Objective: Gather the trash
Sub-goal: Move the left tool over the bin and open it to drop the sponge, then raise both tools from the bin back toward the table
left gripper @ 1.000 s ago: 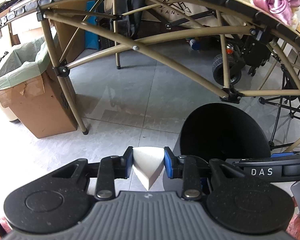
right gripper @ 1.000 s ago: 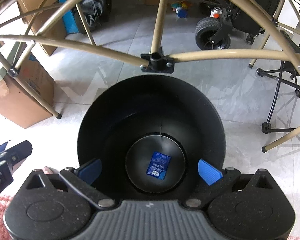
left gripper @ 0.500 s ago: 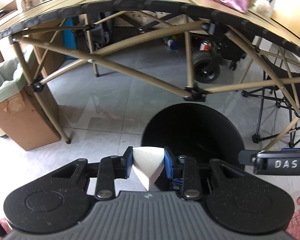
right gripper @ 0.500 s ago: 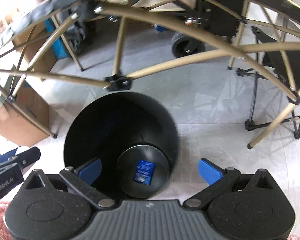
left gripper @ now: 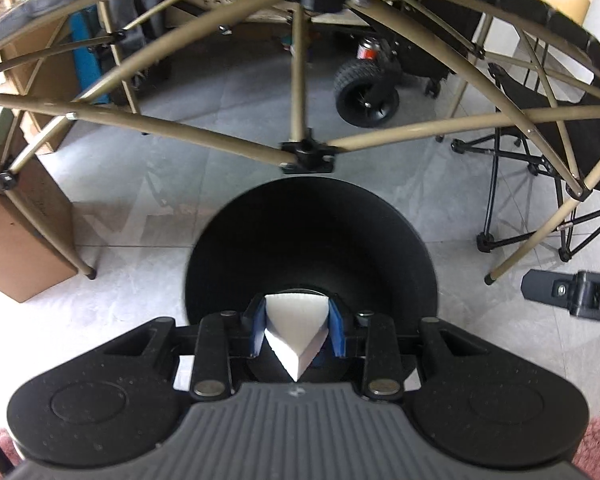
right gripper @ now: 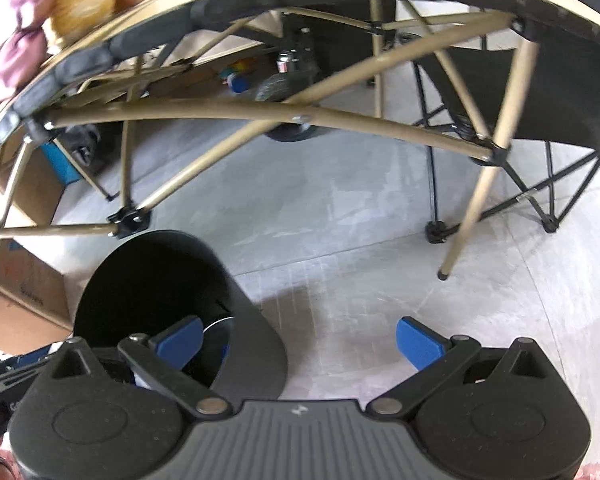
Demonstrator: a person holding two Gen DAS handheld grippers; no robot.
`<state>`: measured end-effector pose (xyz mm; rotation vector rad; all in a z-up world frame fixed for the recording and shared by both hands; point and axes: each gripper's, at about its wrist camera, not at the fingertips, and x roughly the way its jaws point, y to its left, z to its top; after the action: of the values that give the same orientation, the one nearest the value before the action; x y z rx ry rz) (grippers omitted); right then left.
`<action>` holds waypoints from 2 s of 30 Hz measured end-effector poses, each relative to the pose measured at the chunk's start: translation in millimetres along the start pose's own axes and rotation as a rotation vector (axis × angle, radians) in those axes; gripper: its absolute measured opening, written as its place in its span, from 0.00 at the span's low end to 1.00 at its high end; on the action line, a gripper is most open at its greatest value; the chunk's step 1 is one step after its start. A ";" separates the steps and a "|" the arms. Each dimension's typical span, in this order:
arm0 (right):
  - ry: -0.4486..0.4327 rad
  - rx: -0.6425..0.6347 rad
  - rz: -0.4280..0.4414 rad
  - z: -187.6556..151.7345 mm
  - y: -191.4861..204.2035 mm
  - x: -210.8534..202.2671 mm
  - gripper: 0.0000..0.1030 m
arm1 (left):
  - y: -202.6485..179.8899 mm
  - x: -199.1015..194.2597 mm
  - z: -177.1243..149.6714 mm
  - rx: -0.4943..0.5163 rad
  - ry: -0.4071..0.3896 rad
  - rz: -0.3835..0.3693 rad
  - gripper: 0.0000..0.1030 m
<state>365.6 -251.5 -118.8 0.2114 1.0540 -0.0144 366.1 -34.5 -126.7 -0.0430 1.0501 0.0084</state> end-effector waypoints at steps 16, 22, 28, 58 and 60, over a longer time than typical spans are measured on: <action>0.009 0.038 -0.021 -1.9 -19.1 5.9 1.00 | -19.8 32.5 6.3 -0.041 0.124 0.009 0.40; 0.000 0.042 -0.017 -3.2 -20.5 3.9 1.00 | -16.9 28.6 9.2 -0.064 0.115 0.039 1.00; -0.004 0.042 -0.016 -3.9 -20.0 2.4 1.00 | -18.5 25.6 9.6 -0.046 0.108 0.040 1.00; -0.057 0.030 0.003 -6.1 -17.6 -17.1 1.00 | -13.7 -16.3 5.4 -0.019 -0.027 0.032 1.00; -0.073 0.028 0.009 -6.6 -16.7 -23.2 1.00 | -11.8 -25.1 5.0 -0.020 -0.051 0.031 1.00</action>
<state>346.5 -268.7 -104.7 0.2390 0.9805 -0.0286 358.3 -45.7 -102.1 -0.0445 1.0001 0.0482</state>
